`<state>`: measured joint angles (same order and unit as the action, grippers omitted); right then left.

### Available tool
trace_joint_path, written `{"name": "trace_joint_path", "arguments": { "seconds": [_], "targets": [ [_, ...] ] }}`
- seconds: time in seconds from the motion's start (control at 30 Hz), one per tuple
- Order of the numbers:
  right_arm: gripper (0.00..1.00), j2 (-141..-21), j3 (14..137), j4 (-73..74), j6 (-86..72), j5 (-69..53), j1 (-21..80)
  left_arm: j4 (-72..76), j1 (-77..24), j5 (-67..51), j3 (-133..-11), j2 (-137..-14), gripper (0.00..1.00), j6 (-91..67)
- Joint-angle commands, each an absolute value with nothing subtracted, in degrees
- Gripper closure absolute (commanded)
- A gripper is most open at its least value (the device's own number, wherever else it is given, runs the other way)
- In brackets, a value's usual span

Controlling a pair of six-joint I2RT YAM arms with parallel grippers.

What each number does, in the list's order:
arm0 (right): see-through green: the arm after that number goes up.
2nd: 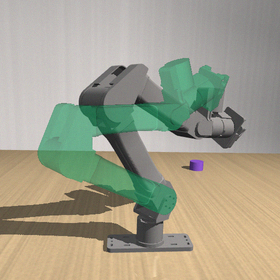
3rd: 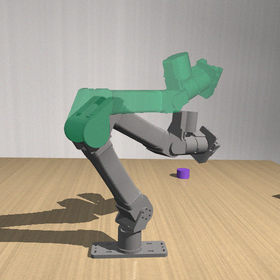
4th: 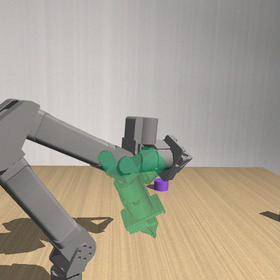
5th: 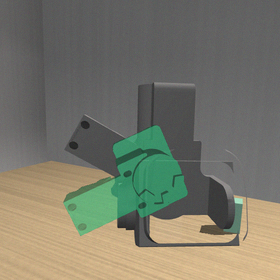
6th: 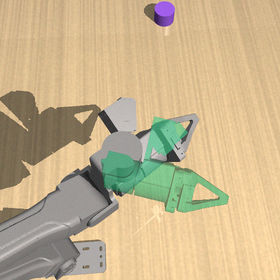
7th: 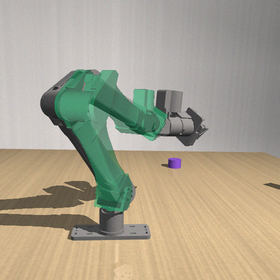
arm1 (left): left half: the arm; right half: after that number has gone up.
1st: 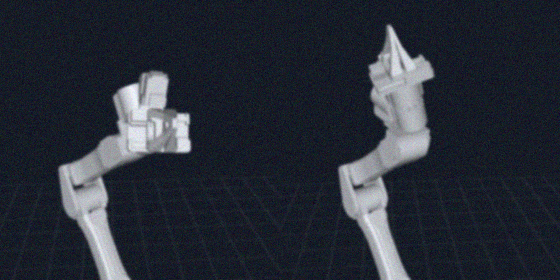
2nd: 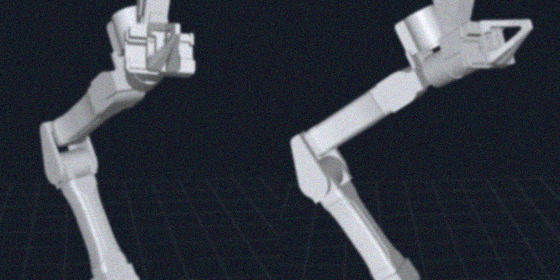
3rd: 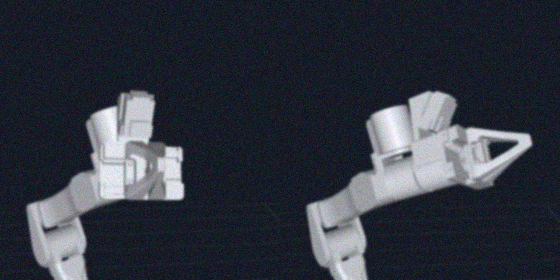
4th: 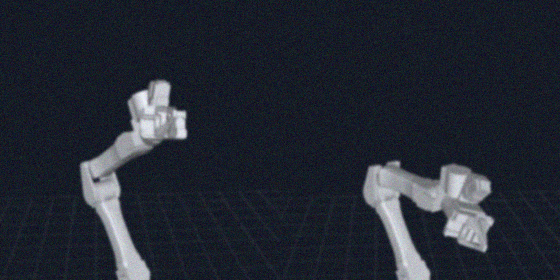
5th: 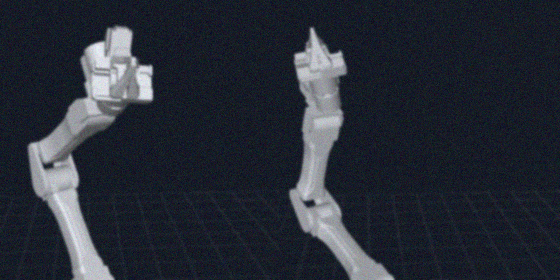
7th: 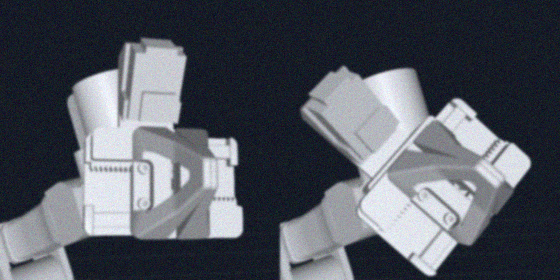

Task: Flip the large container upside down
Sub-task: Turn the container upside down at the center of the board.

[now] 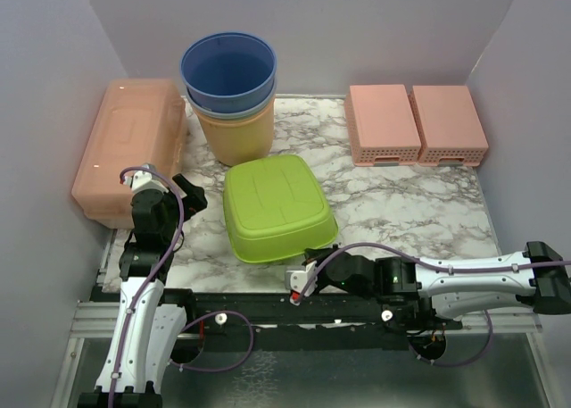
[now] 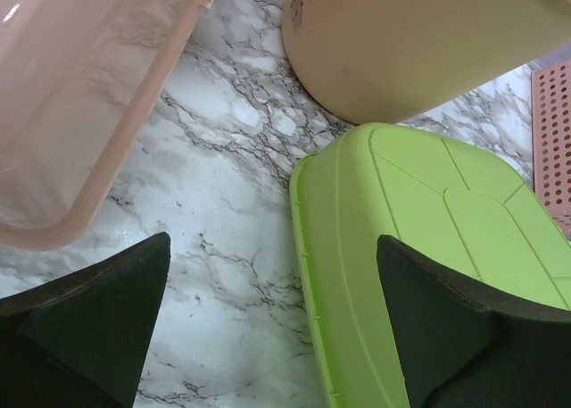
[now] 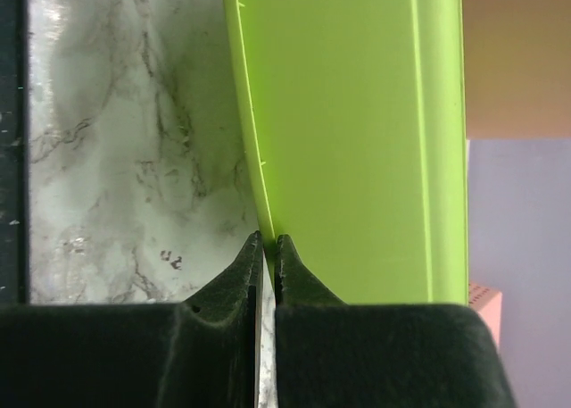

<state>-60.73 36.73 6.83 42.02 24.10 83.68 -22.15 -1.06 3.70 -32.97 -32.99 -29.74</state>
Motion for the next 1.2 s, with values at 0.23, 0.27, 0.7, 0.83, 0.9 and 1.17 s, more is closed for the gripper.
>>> {"name": "trace_joint_path", "arguments": {
  "seconds": [0.23,0.27,0.7,0.83,0.9,1.17],
  "targets": [
    [0.95,-61.18,37.68,11.68,36.95,19.34,83.85,-21.99,-0.62,4.37,-32.87,-33.28,0.01,-30.07],
    [0.95,-61.17,37.50,11.73,36.73,19.18,83.84,-22.05,-0.62,4.31,-32.84,-33.43,0.01,-30.06],
    [0.95,-66.94,37.32,14.22,32.37,13.90,83.84,-22.06,-0.60,3.16,-33.02,-34.67,0.01,-29.90],
    [0.95,-69.55,38.38,15.63,30.03,13.89,83.83,-22.00,-0.59,2.99,-33.05,-34.96,0.01,-29.90],
    [0.95,-70.42,38.60,16.19,29.21,13.80,83.84,-22.01,-0.57,2.90,-33.05,-35.05,0.01,-29.87],
    [0.90,-72.44,39.91,19.72,24.40,10.87,83.87,-21.99,-0.59,2.25,-33.10,-36.02,0.01,-29.78]
  ]
}}
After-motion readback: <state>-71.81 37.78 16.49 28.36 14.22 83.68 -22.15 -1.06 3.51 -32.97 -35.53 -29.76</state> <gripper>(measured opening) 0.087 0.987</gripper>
